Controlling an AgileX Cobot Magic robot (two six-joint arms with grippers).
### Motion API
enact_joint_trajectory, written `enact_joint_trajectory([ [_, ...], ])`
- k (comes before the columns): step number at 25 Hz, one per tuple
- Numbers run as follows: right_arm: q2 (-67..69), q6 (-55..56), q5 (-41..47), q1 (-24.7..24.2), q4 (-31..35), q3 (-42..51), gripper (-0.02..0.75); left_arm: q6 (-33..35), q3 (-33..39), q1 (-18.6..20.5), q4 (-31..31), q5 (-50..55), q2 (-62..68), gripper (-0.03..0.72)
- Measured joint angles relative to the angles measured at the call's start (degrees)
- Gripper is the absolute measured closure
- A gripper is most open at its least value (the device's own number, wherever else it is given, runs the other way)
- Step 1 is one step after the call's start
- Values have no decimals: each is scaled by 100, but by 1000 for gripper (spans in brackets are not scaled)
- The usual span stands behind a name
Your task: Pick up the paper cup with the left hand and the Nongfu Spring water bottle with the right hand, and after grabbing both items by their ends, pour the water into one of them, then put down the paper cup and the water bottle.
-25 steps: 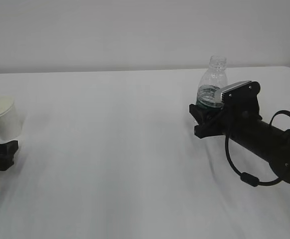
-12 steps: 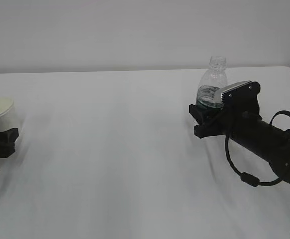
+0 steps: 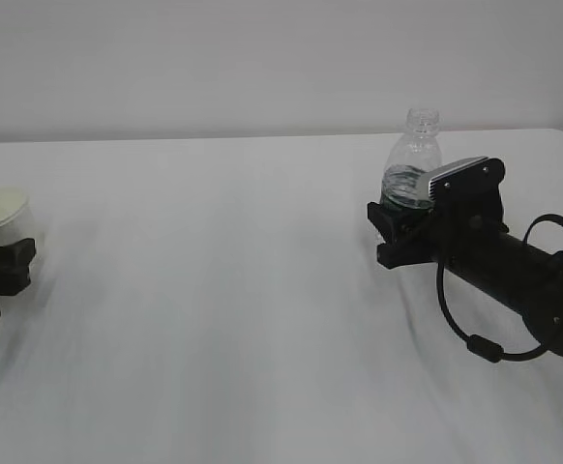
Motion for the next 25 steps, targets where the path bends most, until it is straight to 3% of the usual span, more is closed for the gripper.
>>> enact_joint_trajectory([
  [25,0,0,0,0,-10,0,314,0,-537,0,0,0,415,111],
])
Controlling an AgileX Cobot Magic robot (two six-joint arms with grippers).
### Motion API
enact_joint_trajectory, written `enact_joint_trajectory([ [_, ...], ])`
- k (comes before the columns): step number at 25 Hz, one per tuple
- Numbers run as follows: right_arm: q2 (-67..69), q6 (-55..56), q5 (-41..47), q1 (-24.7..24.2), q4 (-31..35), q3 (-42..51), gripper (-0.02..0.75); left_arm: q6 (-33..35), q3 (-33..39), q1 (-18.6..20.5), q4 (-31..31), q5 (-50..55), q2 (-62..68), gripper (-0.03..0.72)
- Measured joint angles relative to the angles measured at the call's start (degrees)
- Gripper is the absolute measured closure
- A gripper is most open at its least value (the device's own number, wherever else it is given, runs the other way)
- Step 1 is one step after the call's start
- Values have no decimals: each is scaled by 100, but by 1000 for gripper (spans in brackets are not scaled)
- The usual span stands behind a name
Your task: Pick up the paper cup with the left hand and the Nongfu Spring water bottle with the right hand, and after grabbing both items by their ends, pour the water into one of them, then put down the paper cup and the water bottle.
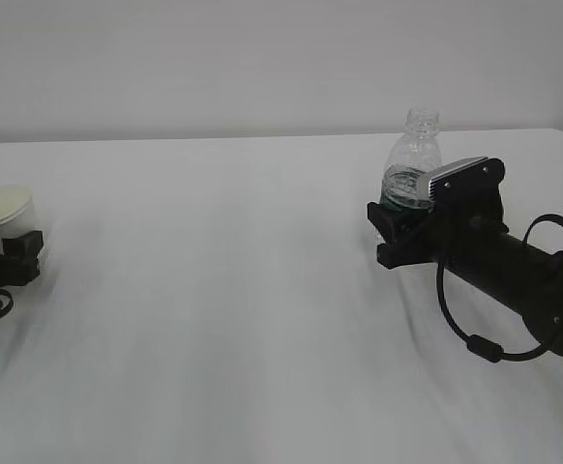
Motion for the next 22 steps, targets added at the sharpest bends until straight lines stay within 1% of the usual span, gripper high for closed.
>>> enact_joint_trajectory([
  [12,0,0,0,0,0,0,315,0,-327,0,0,0,0,95],
  [22,0,0,0,0,0,0,315,0,-408,0,0,0,0,97],
])
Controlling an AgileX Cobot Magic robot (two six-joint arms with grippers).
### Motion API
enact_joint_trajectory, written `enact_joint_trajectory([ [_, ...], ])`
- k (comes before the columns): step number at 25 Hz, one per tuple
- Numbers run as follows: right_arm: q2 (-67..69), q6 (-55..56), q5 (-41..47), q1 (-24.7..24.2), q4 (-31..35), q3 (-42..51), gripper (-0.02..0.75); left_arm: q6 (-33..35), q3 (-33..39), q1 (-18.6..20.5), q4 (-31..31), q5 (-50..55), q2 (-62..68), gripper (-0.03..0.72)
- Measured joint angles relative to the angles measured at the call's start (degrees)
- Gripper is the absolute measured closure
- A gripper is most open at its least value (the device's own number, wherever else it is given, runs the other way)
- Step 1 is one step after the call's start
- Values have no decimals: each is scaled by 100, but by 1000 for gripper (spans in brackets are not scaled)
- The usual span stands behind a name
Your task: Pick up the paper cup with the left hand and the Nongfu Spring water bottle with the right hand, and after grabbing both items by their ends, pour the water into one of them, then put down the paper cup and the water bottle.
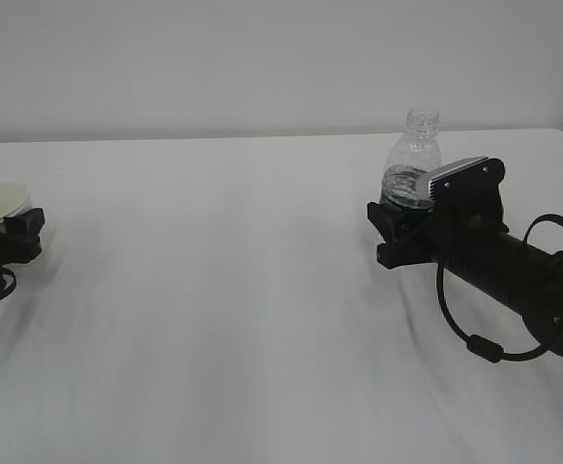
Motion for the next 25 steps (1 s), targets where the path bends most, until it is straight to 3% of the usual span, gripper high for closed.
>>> enact_joint_trajectory([
  [25,0,4,0,0,0,0,316,-72,0,0,0,206,0,133],
])
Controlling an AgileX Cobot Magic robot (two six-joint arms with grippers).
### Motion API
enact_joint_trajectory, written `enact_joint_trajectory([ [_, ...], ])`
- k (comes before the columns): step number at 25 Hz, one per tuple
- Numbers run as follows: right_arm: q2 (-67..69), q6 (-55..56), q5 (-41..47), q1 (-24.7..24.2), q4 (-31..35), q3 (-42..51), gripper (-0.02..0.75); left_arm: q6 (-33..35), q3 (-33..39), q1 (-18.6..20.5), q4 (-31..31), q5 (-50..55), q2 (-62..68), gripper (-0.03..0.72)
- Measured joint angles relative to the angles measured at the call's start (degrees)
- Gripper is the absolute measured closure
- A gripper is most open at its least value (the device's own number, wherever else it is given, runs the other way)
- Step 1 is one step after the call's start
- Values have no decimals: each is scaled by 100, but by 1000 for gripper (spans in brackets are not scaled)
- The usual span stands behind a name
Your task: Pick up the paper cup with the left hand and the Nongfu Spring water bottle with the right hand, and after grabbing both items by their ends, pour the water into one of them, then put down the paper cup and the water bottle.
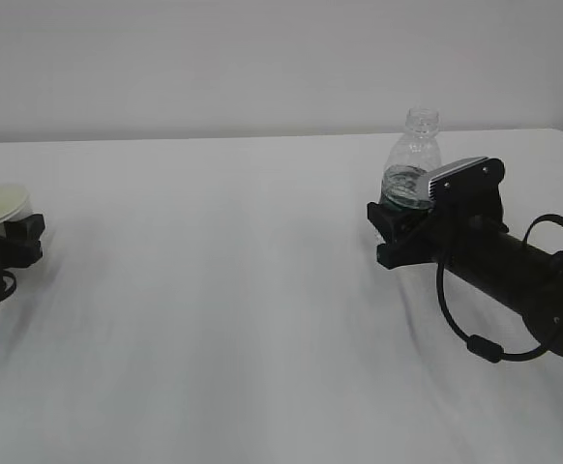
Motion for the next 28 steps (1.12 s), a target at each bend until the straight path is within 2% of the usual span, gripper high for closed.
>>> enact_joint_trajectory([
  [7,0,0,0,0,-10,0,316,-36,0,-33,10,0,0,188],
  [15,0,0,0,0,-10,0,316,-152,0,-74,251,0,-11,196],
  [21,0,0,0,0,-10,0,316,-358,0,-74,723,102,-307,197],
  [28,0,0,0,0,-100,0,316,-760,0,-74,1677,183,-470,207],
])
